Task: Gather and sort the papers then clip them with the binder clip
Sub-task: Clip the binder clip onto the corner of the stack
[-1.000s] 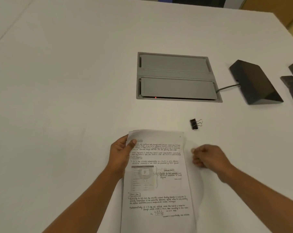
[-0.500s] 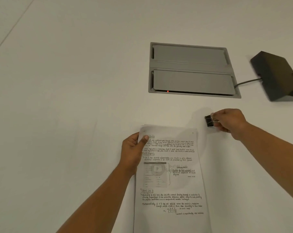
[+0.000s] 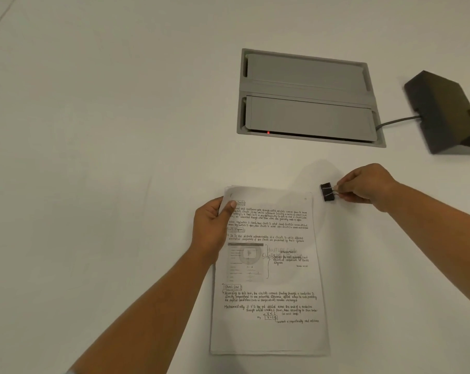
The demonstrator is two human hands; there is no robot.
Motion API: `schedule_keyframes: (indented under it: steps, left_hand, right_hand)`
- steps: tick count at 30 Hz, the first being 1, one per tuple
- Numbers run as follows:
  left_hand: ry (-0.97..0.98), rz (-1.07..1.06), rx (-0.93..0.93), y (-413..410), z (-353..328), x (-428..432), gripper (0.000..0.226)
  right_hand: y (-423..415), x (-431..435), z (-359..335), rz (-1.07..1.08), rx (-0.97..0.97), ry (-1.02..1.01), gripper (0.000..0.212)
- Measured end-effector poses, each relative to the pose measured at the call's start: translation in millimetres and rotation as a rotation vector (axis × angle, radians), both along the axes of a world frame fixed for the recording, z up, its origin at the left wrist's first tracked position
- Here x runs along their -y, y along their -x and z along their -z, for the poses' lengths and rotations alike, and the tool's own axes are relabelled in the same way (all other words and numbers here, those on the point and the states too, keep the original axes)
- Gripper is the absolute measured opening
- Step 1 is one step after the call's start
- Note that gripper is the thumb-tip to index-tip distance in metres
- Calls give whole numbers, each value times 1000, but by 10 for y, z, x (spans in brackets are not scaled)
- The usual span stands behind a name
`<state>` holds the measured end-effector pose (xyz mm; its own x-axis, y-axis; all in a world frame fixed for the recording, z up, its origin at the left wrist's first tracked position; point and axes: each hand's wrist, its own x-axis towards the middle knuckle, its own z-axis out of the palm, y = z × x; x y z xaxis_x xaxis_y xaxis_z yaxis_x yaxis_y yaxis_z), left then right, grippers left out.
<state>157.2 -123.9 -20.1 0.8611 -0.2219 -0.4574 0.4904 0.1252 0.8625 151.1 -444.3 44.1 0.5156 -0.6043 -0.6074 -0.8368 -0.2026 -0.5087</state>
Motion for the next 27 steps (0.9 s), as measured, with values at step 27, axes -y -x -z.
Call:
schedule_keyframes:
  steps: [27]
  left_hand:
    - [34,-1,-38,-21,40,-33,14]
  right_hand:
    - [-311,-992,-413,-702,297,-6,41]
